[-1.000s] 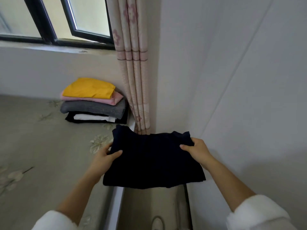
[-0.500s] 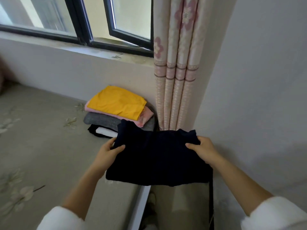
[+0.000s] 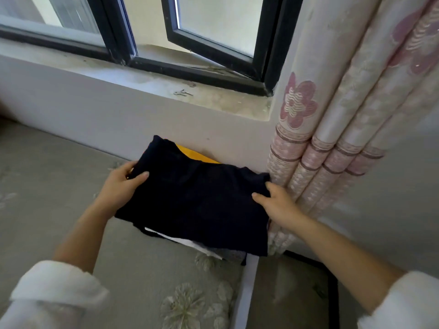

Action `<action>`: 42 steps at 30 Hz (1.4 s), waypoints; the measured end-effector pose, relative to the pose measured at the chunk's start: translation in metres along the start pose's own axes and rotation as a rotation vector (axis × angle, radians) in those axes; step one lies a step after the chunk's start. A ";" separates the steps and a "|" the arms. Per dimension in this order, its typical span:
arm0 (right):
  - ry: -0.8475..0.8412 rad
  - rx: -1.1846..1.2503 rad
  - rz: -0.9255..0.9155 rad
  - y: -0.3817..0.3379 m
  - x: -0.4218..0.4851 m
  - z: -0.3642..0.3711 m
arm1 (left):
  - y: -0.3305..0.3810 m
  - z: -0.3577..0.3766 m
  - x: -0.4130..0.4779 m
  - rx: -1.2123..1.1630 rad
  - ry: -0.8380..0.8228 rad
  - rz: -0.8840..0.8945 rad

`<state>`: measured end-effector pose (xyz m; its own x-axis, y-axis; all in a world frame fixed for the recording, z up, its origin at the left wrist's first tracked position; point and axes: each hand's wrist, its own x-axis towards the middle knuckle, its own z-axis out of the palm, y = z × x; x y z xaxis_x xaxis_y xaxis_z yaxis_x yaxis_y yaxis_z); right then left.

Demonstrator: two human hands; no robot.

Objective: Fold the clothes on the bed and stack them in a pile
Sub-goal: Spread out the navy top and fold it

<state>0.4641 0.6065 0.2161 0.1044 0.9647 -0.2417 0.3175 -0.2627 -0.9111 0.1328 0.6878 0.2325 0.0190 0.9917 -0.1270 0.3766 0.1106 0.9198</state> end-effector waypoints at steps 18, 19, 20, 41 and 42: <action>0.113 -0.724 -0.053 0.033 0.128 0.078 | -0.088 0.062 0.141 0.775 0.250 -0.030; 0.034 -0.720 -0.156 0.032 0.128 0.084 | -0.091 0.075 0.135 0.794 0.209 -0.029; -0.079 -0.715 -0.209 0.033 0.127 0.090 | -0.095 0.085 0.129 0.809 0.154 -0.058; -0.319 -1.034 -0.709 0.019 0.086 0.106 | -0.111 0.089 0.077 0.744 0.066 -0.185; -0.388 -1.100 -0.645 0.030 0.084 0.107 | -0.112 0.092 0.070 0.775 0.032 -0.203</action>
<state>0.3814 0.6820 0.1331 -0.5662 0.8158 -0.1177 0.8182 0.5390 -0.2000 0.1766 0.7390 0.0862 -0.1406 0.9599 -0.2424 0.9065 0.2233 0.3583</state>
